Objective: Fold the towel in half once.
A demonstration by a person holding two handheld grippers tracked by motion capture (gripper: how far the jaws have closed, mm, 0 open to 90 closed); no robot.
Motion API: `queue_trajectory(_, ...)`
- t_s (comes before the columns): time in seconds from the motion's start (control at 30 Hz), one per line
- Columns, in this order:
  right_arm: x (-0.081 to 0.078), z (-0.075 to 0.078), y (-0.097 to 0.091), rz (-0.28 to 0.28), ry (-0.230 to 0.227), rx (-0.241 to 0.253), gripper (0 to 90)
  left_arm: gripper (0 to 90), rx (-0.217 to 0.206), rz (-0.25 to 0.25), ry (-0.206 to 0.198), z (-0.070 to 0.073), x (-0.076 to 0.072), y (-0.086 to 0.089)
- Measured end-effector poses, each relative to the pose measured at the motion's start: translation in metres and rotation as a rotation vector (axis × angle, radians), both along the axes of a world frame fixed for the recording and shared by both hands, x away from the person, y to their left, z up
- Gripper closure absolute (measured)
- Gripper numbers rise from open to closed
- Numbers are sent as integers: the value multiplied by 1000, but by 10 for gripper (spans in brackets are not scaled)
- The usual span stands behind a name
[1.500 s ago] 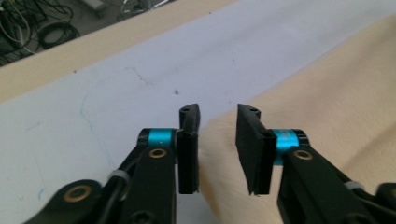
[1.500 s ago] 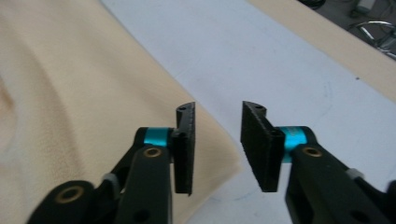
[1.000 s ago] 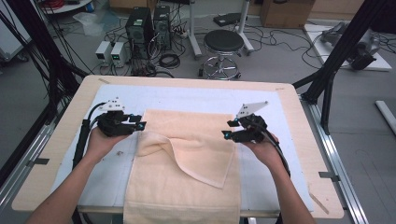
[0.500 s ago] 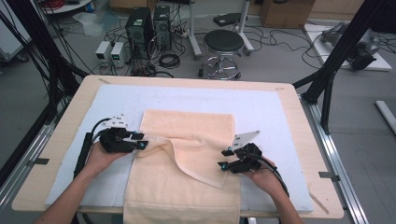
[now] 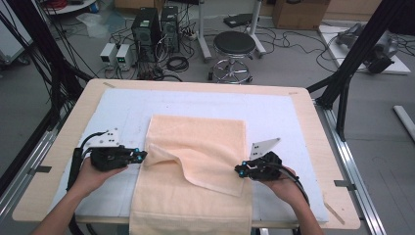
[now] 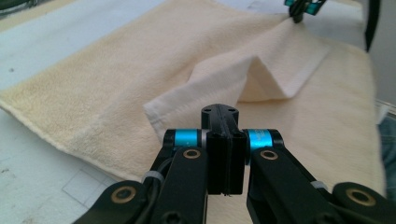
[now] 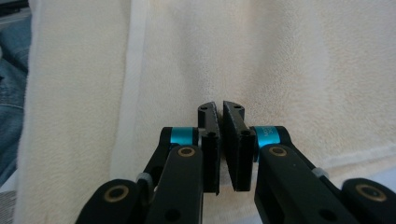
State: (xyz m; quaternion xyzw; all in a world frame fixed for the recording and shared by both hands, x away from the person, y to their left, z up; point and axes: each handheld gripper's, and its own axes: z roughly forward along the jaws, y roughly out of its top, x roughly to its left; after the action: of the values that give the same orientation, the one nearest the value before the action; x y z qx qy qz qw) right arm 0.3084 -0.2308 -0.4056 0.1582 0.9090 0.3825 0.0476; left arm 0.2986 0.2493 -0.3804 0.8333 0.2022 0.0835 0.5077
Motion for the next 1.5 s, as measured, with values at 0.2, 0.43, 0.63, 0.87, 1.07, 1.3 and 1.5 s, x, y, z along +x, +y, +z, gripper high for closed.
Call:
queue_trajectory(0.2, -8, 0, -6, -29, -14, 16, 685, 773, 18, 25, 24, -6, 2, 0)
queue_trajectory(0.43, -16, -11, 7, 41, -5, -7, 634, 712, 52, -15, 95, -29, 6, -17)
queue_trajectory(0.63, -11, -20, 15, 36, 7, -28, 617, 636, 145, -14, 132, -51, 7, -34)
queue_trajectory(0.87, -6, -30, 18, -1, 20, -20, 718, 757, 238, 7, 55, -57, 1, -49)
queue_trajectory(1.07, -6, -30, 16, -2, 43, -2, 841, 852, 189, 31, 82, -58, 2, -43)
queue_trajectory(1.3, -7, -13, 10, 3, 39, 46, 853, 855, 134, 41, 38, -37, -4, -28)
queue_trajectory(1.5, -19, 13, 5, 24, 0, 81, 855, 856, 86, 47, -4, -8, -19, -8)
